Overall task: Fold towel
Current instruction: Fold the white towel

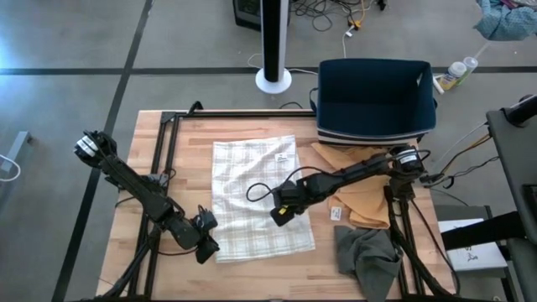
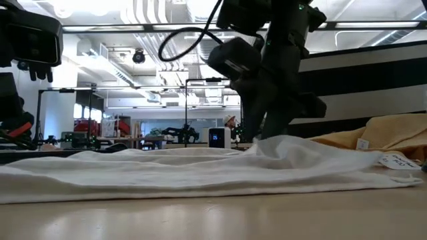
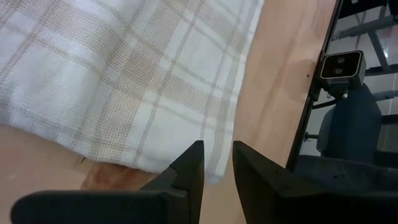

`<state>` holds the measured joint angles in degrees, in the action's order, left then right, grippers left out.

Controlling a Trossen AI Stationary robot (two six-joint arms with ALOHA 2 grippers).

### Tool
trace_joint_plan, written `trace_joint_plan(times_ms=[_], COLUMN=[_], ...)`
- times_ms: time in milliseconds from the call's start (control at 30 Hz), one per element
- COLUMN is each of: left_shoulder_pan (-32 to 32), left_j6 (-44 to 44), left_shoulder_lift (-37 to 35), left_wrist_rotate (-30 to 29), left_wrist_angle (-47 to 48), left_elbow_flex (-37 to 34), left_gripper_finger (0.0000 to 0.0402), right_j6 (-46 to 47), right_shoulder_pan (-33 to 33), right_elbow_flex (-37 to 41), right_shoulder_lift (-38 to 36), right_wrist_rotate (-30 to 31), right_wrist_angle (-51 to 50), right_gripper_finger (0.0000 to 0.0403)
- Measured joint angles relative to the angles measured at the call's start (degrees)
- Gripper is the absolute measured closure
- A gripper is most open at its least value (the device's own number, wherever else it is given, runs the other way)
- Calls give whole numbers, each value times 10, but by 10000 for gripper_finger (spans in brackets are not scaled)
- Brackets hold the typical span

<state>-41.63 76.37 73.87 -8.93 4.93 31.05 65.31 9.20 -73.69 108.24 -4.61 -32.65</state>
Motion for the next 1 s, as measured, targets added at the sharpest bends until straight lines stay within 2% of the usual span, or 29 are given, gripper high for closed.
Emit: trace_joint_plan(times_ms=[300, 433, 700, 1000], left_shoulder_pan=[0, 0, 0, 0], left_j6=[7, 9, 9, 8], left_shoulder_lift=[0, 0, 0, 0], left_wrist_rotate=[4, 5, 5, 4], left_wrist_angle=[0, 0, 2, 7], left_elbow_flex=[0, 0, 0, 0], left_gripper_finger=[326, 326, 326, 326], right_j6=[20, 24, 27, 31], right_shoulder_pan=[20, 33, 56, 55], right_elbow_flex=[8, 22, 26, 26], right_shoulder_lift=[0, 0, 0, -25], right_wrist_rotate=[-5, -35, -34, -20], right_wrist_angle=[-43, -39, 4, -4], right_gripper_finger=[291, 279, 256, 258])
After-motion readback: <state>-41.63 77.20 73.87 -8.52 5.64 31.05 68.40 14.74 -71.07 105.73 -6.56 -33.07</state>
